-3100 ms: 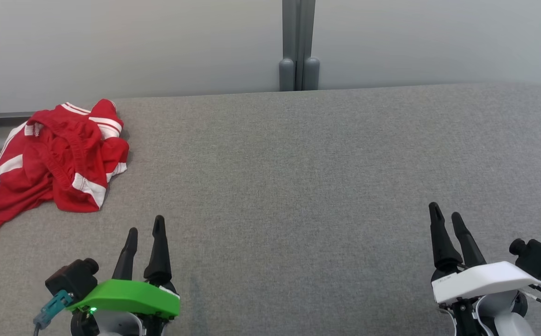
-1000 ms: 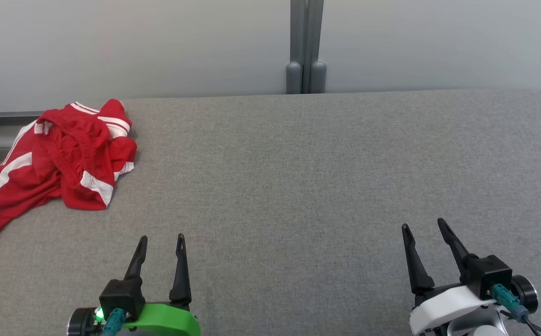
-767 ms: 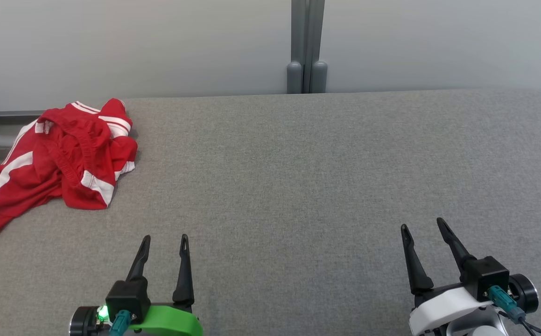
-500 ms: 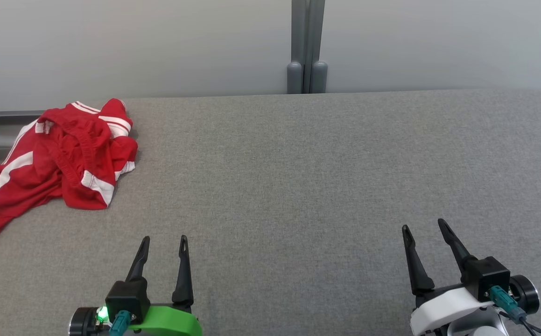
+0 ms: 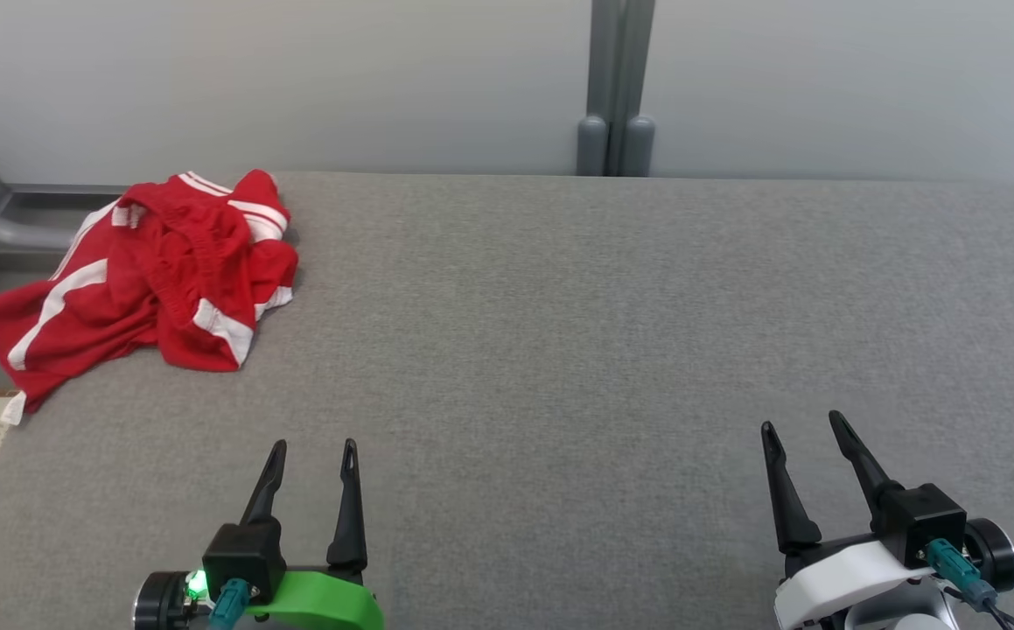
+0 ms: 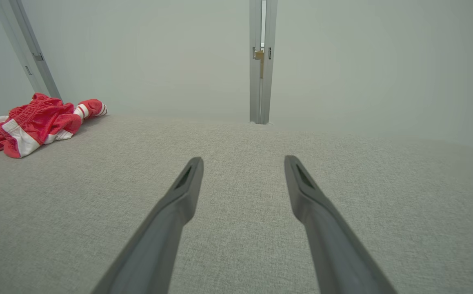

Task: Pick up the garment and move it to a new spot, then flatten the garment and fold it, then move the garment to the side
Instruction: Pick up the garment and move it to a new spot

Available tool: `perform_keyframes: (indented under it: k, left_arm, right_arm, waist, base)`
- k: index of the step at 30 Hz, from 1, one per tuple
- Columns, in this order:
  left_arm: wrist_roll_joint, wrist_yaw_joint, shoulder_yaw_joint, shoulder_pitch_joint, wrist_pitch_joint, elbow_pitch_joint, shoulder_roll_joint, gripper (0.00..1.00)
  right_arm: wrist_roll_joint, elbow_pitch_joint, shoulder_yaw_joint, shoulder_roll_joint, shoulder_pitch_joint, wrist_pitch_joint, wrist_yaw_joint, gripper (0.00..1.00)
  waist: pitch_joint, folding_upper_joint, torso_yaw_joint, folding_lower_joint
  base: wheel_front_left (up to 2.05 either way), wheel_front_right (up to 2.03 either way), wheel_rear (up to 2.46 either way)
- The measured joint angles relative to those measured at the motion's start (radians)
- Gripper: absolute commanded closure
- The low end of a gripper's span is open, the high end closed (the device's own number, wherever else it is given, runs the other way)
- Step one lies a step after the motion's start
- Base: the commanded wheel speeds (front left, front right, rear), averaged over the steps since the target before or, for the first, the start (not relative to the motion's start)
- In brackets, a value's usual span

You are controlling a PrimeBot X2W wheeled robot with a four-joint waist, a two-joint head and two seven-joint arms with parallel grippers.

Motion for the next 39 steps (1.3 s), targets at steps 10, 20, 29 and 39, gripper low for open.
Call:
perform_keyframes:
  k: [10,20,29,39]
  left_arm:
    - [0.013,0.001,0.044,-0.011,0.0,-0.004,0.0,0.0]
    - [0.015,0.0,0.088,-0.009,0.0,-0.021,0.001,0.0]
    - [0.012,0.0,0.096,-0.007,0.0,-0.035,0.001,0.0]
    - [0.037,-0.053,0.182,-0.107,0.0,-0.039,0.073,0.0]
  right_arm:
    - [0.009,-0.011,0.027,0.0,-0.008,0.0,0.0,0.0]
    - [0.012,-0.009,0.056,0.0,-0.024,0.0,0.0,0.0]
    - [0.006,-0.004,0.066,0.001,-0.042,0.0,0.0,0.0]
    - [-0.006,-0.019,0.044,0.001,-0.042,0.0,0.0,0.0]
  waist:
    - [0.002,0.0,0.171,0.0]
    - [0.005,0.0,0.349,0.0]
    - [0.025,0.0,0.411,0.0]
    - [0.034,0.0,0.373,0.0]
  base:
    - [0.0,0.0,0.0]
    - [0.0,0.0,0.0]
    - [0.0,0.0,0.0]
    - [0.0,0.0,0.0]
